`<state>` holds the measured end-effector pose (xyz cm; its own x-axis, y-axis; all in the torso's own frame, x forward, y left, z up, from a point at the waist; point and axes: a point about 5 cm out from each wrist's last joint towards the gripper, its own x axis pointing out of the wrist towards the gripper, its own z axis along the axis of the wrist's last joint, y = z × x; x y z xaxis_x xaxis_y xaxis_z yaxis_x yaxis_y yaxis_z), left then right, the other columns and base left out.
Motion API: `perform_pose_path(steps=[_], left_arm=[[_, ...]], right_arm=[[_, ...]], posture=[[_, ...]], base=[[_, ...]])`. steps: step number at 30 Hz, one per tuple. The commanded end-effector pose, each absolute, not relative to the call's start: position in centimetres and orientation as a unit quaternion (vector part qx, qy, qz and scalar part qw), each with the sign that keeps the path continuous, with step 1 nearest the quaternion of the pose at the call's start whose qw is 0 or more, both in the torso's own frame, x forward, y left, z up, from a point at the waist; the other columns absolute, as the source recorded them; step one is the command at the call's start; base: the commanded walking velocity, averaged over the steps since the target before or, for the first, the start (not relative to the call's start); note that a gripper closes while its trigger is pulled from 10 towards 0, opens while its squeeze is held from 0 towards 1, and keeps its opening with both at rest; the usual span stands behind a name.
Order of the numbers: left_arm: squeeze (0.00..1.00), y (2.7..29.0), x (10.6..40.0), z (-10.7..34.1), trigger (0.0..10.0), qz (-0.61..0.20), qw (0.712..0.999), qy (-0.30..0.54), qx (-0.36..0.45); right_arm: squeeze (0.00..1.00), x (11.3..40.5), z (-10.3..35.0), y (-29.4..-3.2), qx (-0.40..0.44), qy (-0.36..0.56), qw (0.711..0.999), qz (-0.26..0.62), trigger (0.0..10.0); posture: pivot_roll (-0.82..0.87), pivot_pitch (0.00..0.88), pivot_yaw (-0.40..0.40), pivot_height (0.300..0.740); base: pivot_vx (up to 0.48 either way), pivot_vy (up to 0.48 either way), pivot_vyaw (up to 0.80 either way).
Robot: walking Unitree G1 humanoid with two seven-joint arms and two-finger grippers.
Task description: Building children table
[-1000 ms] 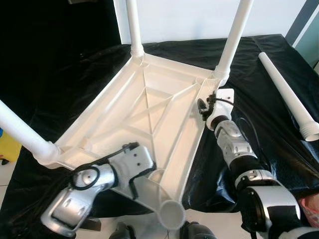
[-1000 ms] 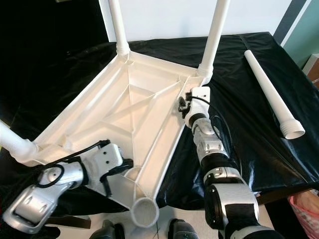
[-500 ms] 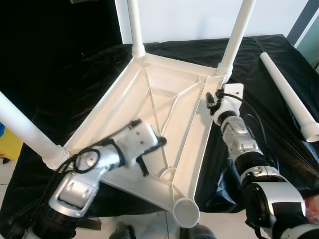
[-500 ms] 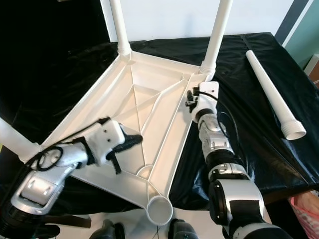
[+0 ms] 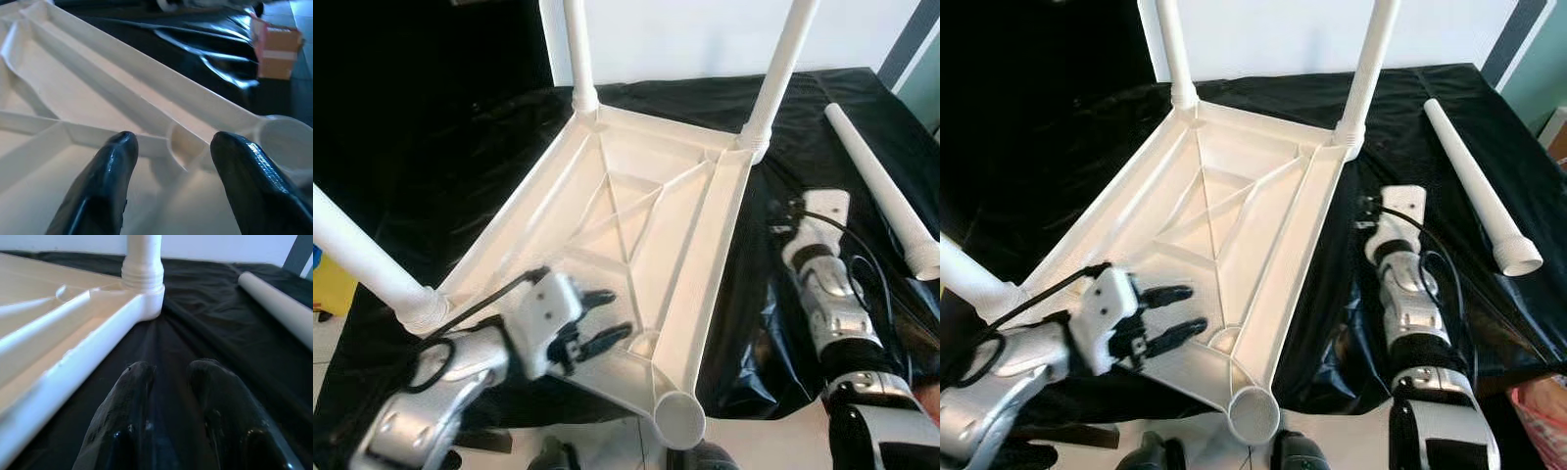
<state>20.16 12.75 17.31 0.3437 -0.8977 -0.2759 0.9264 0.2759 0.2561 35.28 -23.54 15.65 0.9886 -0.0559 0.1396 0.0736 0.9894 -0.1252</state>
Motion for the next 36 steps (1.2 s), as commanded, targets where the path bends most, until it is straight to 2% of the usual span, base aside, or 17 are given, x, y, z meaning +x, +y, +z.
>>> perform_pose_path(steps=[1,2,3,11,14,16,22,27,36], left_arm=[[1.00,12.7,19.7,17.4,10.0,-0.591,0.782,0.034,0.194],[0.85,13.0,19.5,17.2,10.0,-0.590,0.781,0.049,0.197],[0.00,13.4,19.2,17.1,10.0,-0.590,0.779,0.058,0.202],[0.00,15.5,18.6,17.3,10.0,-0.552,0.796,0.099,0.229],[0.00,17.0,18.5,17.4,10.0,-0.538,0.786,0.110,0.285],[0.00,17.2,18.7,17.3,10.0,-0.534,0.785,0.116,0.291],[0.00,16.7,20.3,16.6,10.0,-0.511,0.789,0.121,0.320],[0.00,15.7,22.0,16.7,10.0,-0.491,0.805,0.103,0.315],[0.00,14.6,22.9,15.3,10.0,-0.493,0.799,0.106,0.327]], right_arm=[[0.00,35.2,15.4,-23.3,-0.066,-0.062,0.995,-0.029,10.0],[0.00,35.2,15.4,-23.3,-0.068,-0.061,0.995,-0.028,10.0],[0.00,35.3,15.4,-23.2,-0.069,-0.061,0.995,-0.025,10.0],[0.00,35.6,16.0,-22.4,-0.074,-0.060,0.995,-0.006,10.0],[0.00,35.8,16.2,-22.1,-0.074,-0.060,0.995,-0.001,10.0],[0.00,35.9,16.3,-22.1,-0.074,-0.060,0.995,0.001,10.0],[0.00,36.1,16.6,-21.9,-0.073,-0.063,0.995,0.002,10.0],[0.00,36.0,17.0,-22.0,-0.071,-0.069,0.995,-0.007,10.0],[0.00,35.7,17.3,-22.7,-0.069,-0.076,0.994,-0.025,10.0]], posture=[[-0.02,0.136,0.031,0.740],[-0.02,0.134,0.026,0.740],[-0.01,0.132,0.018,0.740],[0.01,0.129,0.007,0.740],[0.02,0.130,-0.004,0.740],[0.02,0.130,-0.005,0.740],[0.02,0.133,-0.002,0.740],[-0.01,0.140,0.020,0.740],[-0.03,0.144,0.039,0.740]], base=[[0.000,0.000,0.00],[0.000,0.000,0.00],[0.000,0.000,0.00],[0.000,0.000,0.00],[0.000,0.000,0.00],[0.000,0.000,0.00],[0.000,0.000,0.00],[0.000,0.000,0.00],[0.000,0.000,0.00]])
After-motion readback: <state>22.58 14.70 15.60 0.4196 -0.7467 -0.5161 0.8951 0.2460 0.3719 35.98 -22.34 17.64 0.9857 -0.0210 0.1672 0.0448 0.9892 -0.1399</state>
